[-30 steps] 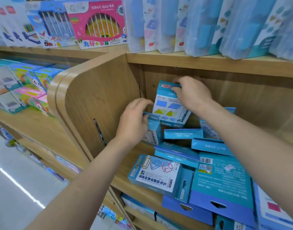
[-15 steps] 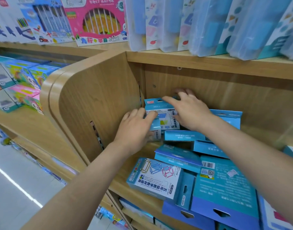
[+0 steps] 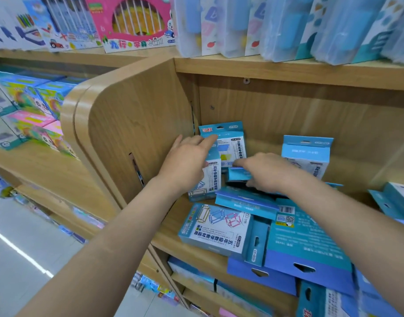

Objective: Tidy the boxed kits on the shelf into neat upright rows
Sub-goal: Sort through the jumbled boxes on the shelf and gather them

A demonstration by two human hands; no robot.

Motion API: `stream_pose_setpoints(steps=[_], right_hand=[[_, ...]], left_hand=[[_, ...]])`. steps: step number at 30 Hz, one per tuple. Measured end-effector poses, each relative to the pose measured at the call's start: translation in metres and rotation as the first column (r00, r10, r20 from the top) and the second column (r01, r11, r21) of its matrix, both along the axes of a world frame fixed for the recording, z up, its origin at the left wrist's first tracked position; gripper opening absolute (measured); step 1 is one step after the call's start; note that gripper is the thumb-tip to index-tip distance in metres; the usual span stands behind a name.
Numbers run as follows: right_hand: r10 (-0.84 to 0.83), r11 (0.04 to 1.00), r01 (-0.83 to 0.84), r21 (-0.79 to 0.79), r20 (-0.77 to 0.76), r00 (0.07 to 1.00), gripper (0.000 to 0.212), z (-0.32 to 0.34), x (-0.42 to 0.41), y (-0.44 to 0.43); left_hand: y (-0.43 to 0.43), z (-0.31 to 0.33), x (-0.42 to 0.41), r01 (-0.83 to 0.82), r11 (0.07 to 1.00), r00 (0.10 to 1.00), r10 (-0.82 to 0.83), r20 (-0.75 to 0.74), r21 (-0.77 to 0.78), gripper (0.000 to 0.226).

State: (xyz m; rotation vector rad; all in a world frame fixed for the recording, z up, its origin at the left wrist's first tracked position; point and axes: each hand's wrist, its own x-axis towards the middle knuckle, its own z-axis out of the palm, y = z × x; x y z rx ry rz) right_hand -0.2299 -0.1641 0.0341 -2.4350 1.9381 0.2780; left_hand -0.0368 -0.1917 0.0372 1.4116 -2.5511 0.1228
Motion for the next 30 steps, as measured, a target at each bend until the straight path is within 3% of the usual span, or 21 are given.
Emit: stream_pose_setpoints(steps=[4,7,9,12,15,19,24,27,30], right_hand=[[-0.029,0.985,0.027,-0.168,-0.007,1.000,0.049,0.011,-0.006,0.013],[-0.097,0.957,0.123,-0.262,0.109,0.989,0.047,0.028,-0.016,0.022],[-0.132,0.943,0.183,-0.276,0.194,0.972,0.046,0.040,-0.024,0.028],[-0.160,0.940,0.215,-0.266,0.214,0.964,0.046,0.055,-0.037,0.036],[-0.198,0.941,0.243,-0.237,0.198,0.960,0.049,0.072,-0.051,0.042],[-0.265,0.946,0.277,-0.167,0.093,0.960,0.054,0.078,-0.072,0.051],[-0.356,0.916,0.379,-0.130,0.172,0.919,0.066,0.074,-0.092,0.062],[-0.384,0.904,0.396,-0.163,0.102,0.918,0.057,0.078,-0.095,0.070],[-0.433,0.878,0.424,-0.223,0.011,0.902,0.053,0.082,-0.102,0.077]], left_hand=[[0.011,-0.007,0.007,0.074,0.995,0.953,-0.090,-0.290,-0.066,0.068],[0.032,-0.011,0.016,0.015,0.997,0.857,-0.052,-0.513,-0.076,0.051],[0.050,-0.020,0.021,0.038,0.996,0.824,-0.078,-0.561,-0.083,0.039],[0.074,-0.032,0.015,0.142,0.989,0.863,-0.110,-0.494,0.028,0.047],[0.078,-0.036,-0.002,0.210,0.975,0.934,-0.178,-0.311,0.074,0.068],[0.063,-0.032,-0.023,0.211,0.975,0.977,-0.209,-0.045,0.066,0.069],[0.049,-0.032,-0.030,0.194,0.978,0.976,-0.183,-0.119,0.080,0.054],[0.046,-0.029,-0.033,0.195,0.980,0.977,-0.191,-0.095,0.038,0.040],[0.046,-0.021,-0.034,0.139,0.987,0.967,-0.153,-0.205,-0.083,0.035]])
